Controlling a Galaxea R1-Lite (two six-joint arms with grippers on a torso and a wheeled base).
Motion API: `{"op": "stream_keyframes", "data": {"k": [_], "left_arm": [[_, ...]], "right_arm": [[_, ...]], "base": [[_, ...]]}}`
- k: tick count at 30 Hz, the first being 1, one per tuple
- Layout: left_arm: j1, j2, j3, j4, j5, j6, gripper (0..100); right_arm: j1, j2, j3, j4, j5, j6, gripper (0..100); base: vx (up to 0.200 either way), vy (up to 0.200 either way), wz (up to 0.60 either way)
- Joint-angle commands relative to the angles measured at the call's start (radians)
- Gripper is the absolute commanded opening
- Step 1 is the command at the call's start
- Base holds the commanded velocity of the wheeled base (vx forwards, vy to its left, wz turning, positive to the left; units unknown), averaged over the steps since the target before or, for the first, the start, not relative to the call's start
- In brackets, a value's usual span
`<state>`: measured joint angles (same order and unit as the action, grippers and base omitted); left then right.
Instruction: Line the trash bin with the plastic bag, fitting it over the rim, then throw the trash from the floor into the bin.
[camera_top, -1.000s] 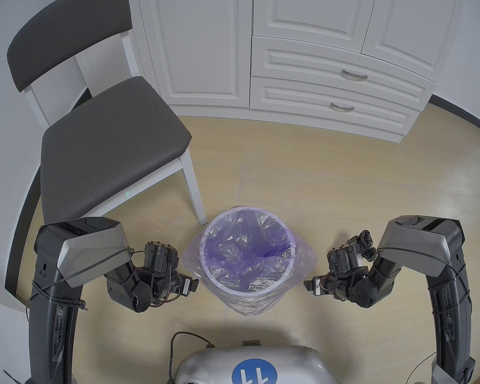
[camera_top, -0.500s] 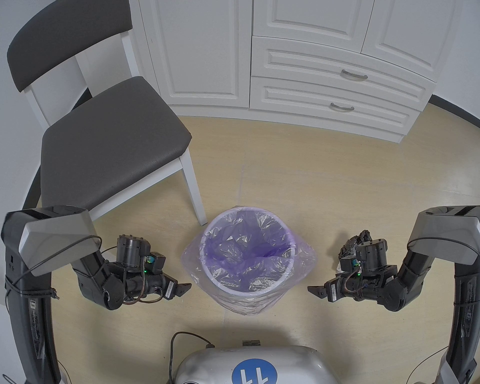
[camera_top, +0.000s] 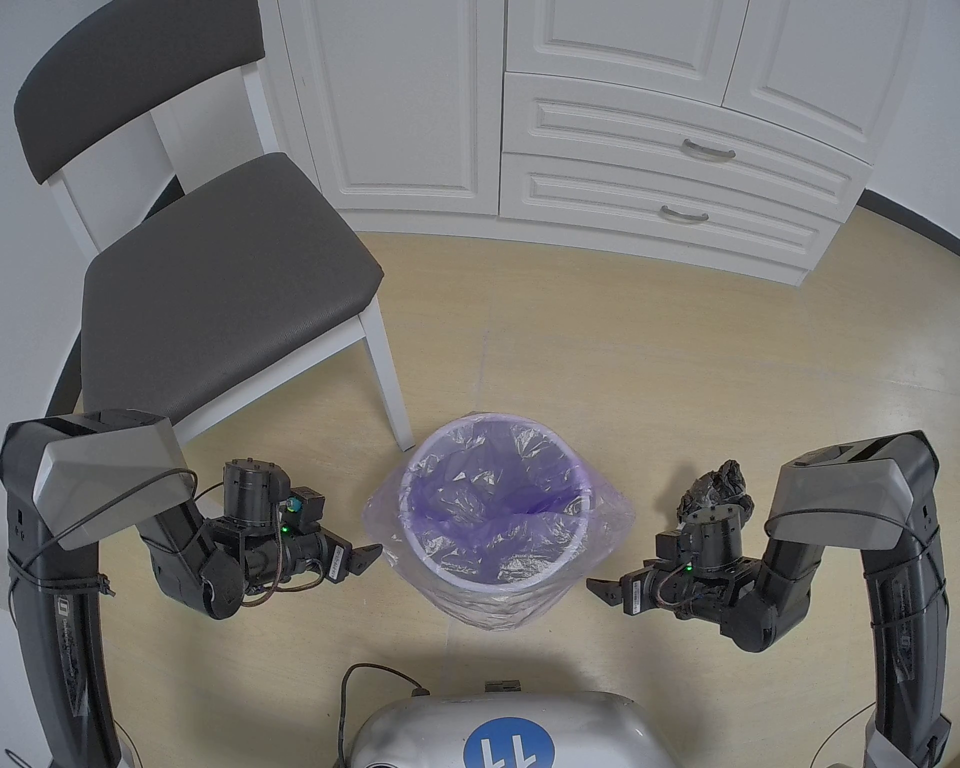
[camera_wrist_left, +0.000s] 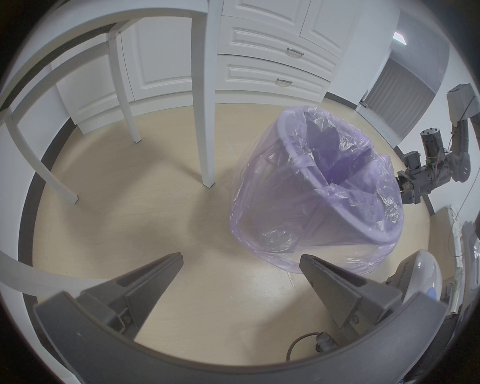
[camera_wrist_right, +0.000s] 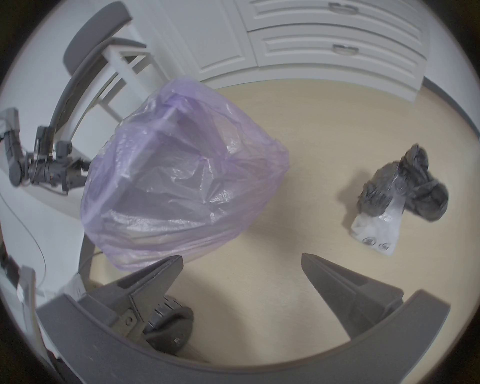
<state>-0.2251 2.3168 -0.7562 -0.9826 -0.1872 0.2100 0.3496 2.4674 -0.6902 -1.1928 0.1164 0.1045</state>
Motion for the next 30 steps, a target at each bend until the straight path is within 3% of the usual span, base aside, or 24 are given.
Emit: {"op": "stream_keyframes", "data": {"k": [1, 7, 10, 13, 14, 17, 22, 28, 30], "left_arm": [[-0.003, 0.05, -0.014, -0.015, 0.015, -0.004, 100], [-0.002, 0.056, -0.02, -0.015, 0.018, -0.006, 100], [-0.002, 0.069, -0.029, -0.015, 0.02, -0.006, 100], [-0.002, 0.073, -0.037, -0.015, 0.022, -0.011, 100], [-0.003, 0.081, -0.046, -0.018, 0.029, -0.029, 100], [-0.011, 0.093, -0.068, -0.022, 0.049, -0.06, 100], [-0.031, 0.147, -0.098, -0.099, 0.057, -0.112, 100], [-0.063, 0.242, -0.181, -0.125, 0.091, -0.161, 100], [-0.085, 0.302, -0.259, -0.108, 0.134, -0.167, 100]], "right_arm": [[0.045, 0.079, -0.088, 0.007, 0.003, 0.08, 100], [0.051, 0.073, -0.144, 0.11, 0.023, 0.139, 100], [0.063, 0.057, -0.256, 0.323, 0.008, 0.193, 100], [0.068, 0.056, -0.35, 0.473, -0.049, 0.245, 100], [0.068, 0.059, -0.42, 0.588, -0.119, 0.277, 100], [0.068, 0.068, -0.517, 0.731, -0.207, 0.31, 100], [0.066, 0.073, -0.532, 0.765, -0.267, 0.316, 100], [0.069, -0.027, -0.431, 0.745, -0.261, 0.302, 100], [0.069, -0.113, -0.342, 0.682, -0.254, 0.227, 100]], "base": [[0.0, 0.0, 0.0], [0.0, 0.0, 0.0], [0.0, 0.0, 0.0], [0.0, 0.0, 0.0], [0.0, 0.0, 0.0], [0.0, 0.0, 0.0], [0.0, 0.0, 0.0], [0.0, 0.0, 0.0], [0.0, 0.0, 0.0]]}}
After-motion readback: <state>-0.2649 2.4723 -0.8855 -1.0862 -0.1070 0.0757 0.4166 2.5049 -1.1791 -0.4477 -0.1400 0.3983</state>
